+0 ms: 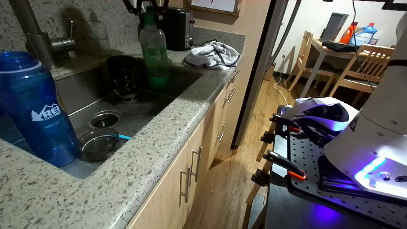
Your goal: Put the blue bottle, the black mug, and the green bottle in the sink
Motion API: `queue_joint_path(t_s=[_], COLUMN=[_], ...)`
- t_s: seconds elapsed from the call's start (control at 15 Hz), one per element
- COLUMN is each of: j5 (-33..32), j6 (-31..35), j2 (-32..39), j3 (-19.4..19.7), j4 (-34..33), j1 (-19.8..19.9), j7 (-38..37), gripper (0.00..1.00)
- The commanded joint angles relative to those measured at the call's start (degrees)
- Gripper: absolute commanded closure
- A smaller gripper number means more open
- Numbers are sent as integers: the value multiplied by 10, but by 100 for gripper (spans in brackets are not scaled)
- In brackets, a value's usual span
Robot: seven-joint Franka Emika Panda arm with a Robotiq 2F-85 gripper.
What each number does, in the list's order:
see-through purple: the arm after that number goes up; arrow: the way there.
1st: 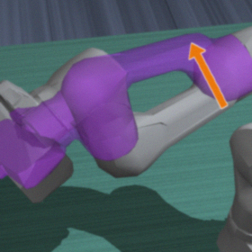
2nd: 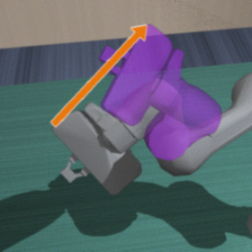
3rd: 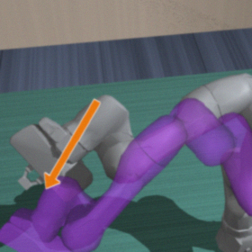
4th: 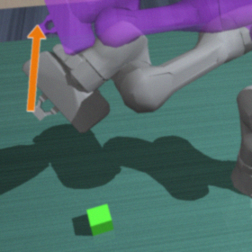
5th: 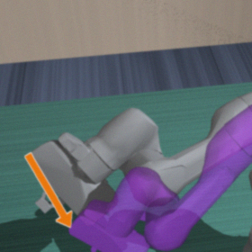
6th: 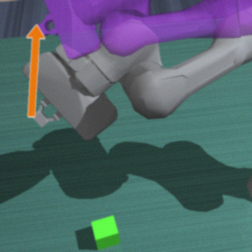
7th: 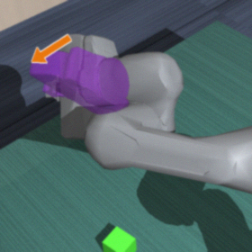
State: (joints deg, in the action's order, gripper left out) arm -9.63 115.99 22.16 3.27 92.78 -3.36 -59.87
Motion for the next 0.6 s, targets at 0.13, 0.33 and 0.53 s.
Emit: queue_joint_path(t_s=[0.13,0.33,0.53], j5=[68,83,91], j6=[-69,-95,-107], j2=[61,96,134], j3=[7,17,24], j4=[-95,-137,-174], j1=[25,36,45], j7=[60,60,54], gripper=[77,77,77])
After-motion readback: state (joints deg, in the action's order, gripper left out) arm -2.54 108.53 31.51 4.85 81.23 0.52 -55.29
